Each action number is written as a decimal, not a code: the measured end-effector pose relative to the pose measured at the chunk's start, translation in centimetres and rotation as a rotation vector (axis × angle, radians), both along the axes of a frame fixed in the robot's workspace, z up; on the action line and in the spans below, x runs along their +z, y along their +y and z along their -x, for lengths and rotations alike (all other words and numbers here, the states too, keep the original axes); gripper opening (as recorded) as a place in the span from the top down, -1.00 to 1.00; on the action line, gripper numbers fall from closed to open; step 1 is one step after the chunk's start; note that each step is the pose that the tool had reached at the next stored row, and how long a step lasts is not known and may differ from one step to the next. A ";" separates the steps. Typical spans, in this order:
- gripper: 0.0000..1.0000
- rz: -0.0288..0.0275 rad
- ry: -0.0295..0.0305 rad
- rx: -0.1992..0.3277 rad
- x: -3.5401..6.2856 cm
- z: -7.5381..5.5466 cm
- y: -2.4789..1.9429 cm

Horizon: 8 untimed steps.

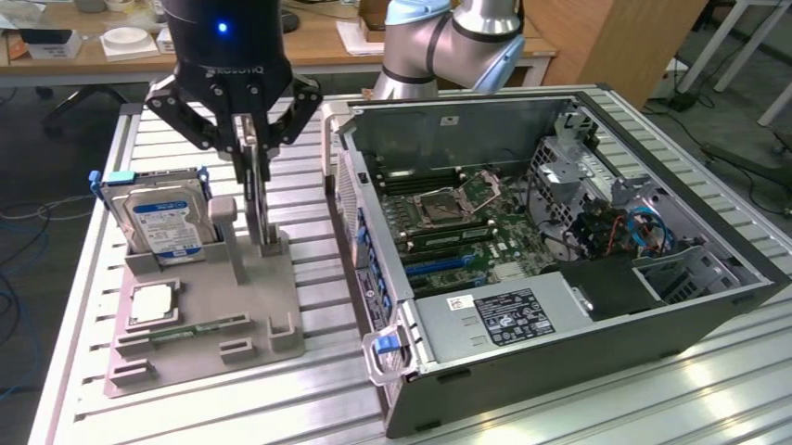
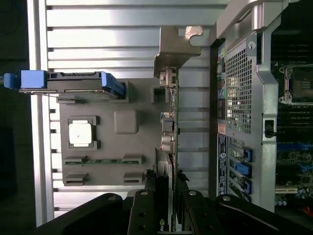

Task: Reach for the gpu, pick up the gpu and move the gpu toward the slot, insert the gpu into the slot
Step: 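Pick up the gpu and move the gpu toward the slot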

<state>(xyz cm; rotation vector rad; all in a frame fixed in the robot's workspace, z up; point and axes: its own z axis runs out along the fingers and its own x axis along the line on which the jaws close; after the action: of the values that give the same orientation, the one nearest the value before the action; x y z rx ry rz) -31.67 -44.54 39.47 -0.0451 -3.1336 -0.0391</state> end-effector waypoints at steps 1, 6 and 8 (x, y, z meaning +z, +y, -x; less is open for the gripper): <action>0.48 0.0000 -0.0001 0.000 0.14 0.0 0.00; 0.48 0.0000 0.0000 0.000 0.95 0.0 0.00; 0.48 0.0000 0.0000 0.000 1.28 0.0 0.00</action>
<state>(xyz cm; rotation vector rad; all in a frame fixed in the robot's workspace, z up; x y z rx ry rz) -31.67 -44.54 40.74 -0.0451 -3.1336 -0.0391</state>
